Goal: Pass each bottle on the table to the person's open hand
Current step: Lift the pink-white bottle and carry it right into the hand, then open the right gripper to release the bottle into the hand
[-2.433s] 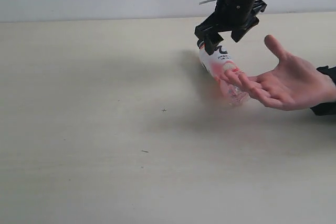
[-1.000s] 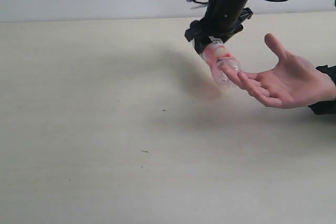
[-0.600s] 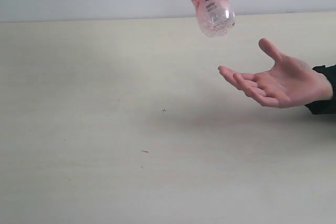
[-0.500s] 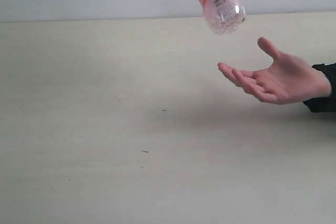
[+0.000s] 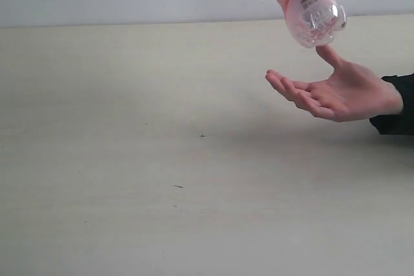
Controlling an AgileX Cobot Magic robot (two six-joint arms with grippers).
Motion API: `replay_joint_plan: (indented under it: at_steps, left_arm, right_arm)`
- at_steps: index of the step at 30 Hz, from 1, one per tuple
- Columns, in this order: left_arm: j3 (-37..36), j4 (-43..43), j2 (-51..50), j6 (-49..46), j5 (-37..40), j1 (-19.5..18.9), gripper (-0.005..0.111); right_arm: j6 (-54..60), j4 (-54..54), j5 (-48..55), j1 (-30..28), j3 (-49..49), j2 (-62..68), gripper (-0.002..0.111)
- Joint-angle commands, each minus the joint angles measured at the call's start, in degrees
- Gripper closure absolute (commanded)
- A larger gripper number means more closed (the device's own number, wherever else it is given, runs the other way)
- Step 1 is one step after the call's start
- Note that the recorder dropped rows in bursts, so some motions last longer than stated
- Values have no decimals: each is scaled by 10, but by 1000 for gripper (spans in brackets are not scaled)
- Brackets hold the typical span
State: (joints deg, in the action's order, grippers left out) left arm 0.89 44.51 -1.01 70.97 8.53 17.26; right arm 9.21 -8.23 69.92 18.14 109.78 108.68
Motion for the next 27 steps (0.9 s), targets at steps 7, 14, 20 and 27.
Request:
replay_joint_plan:
  at_steps: [7, 14, 20, 27]
  left_arm:
    - [-2, 2, 4, -3, -6, -2, 107]
    - [-2, 2, 4, -3, -6, -2, 107]
    - [-2, 2, 4, -3, -6, -2, 107]
    - [-2, 2, 4, -3, -6, -2, 107]
  right_arm:
    - [-21, 53, 0, -3, -141, -52, 108]
    - [-53, 69, 0, -3, -221, -57, 108]
    - [-70, 82, -25, -3, -262, -57, 108]
    - [-78, 117, -75, -3, -312, -57, 102]
